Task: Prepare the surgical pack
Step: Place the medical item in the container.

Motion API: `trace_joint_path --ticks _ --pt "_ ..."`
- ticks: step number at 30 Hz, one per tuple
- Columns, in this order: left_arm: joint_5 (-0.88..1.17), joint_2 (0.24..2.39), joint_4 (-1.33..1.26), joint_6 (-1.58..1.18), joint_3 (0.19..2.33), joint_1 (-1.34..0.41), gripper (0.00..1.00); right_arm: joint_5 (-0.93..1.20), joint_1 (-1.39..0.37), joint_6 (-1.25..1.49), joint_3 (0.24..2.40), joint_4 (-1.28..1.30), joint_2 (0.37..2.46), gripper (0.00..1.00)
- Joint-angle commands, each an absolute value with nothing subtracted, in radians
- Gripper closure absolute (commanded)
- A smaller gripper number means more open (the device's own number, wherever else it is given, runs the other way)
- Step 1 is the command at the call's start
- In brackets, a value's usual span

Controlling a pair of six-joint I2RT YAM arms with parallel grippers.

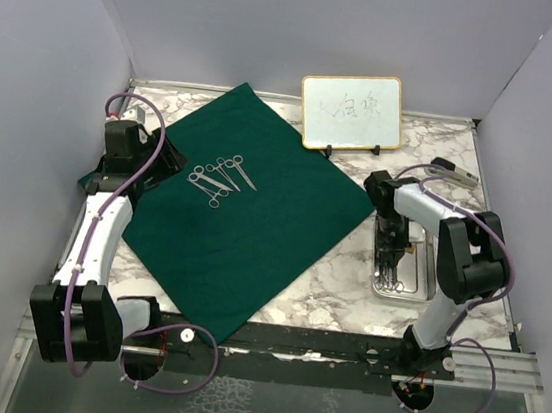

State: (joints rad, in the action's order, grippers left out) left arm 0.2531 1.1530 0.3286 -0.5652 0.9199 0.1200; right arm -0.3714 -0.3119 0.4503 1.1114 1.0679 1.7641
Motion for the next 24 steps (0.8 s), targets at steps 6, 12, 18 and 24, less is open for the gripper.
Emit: trace_joint_path --ticks 6,12,18,24 --pt "0.235 1.140 0.324 -0.542 0.937 0.118 0.46 -0.359 -0.301 0.465 1.120 1.061 1.761 0.86" --pt "0.260 1.153 0.312 -0.532 0.936 0.118 0.46 -0.331 -0.302 0.454 1.183 1.092 1.604 0.79" --pt "0.317 1.175 0.274 -0.521 0.919 0.118 0.30 -0.120 -0.302 0.370 1.169 0.933 1.384 0.75" --pt "0.337 1.242 0.253 -0.511 0.904 0.117 0.29 0.071 -0.302 0.309 1.055 0.645 1.167 0.73"
